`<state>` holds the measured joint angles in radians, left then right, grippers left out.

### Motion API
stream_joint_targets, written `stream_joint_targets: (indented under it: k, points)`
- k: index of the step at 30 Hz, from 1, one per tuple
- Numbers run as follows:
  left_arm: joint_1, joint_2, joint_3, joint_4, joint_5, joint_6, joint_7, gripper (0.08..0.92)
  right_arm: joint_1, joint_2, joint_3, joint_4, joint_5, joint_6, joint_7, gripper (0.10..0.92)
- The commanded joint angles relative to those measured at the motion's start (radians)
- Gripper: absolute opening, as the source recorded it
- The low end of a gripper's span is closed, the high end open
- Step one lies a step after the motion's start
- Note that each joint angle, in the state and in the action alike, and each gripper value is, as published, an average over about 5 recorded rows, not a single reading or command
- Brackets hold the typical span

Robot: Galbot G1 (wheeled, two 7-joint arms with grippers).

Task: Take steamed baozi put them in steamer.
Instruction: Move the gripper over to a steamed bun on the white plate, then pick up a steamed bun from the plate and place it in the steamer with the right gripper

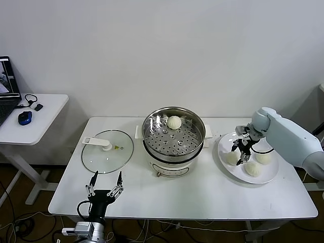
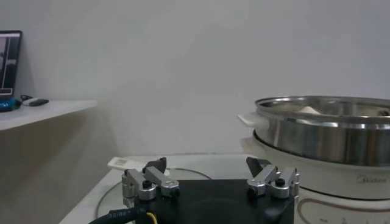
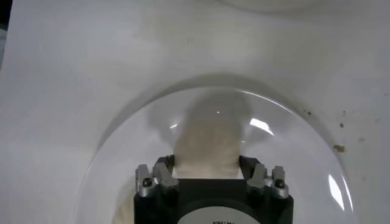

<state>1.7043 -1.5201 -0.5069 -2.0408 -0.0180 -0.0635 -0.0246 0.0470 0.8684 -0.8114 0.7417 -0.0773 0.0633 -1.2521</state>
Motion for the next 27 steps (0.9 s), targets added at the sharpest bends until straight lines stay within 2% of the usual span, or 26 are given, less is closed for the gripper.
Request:
stream_joint_targets:
  k: [1, 13, 27]
  points:
    - [0.001, -0.001, 0.0, 0.0, -0.001, -0.001, 0.0, 0.823, 0.021, -0.008, -0.034, 0.02, 0.033, -0.008, 0.002, 0.688]
    - [-0.001, -0.002, 0.003, -0.002, -0.001, -0.002, -0.001, 0.823, 0.252, -0.091, -0.216, 0.152, 0.197, -0.044, -0.011, 0.687]
    - [-0.006, -0.003, 0.027, -0.01, 0.015, -0.001, 0.001, 0.823, 0.657, -0.106, -0.561, 0.33, 0.501, -0.12, -0.019, 0.687]
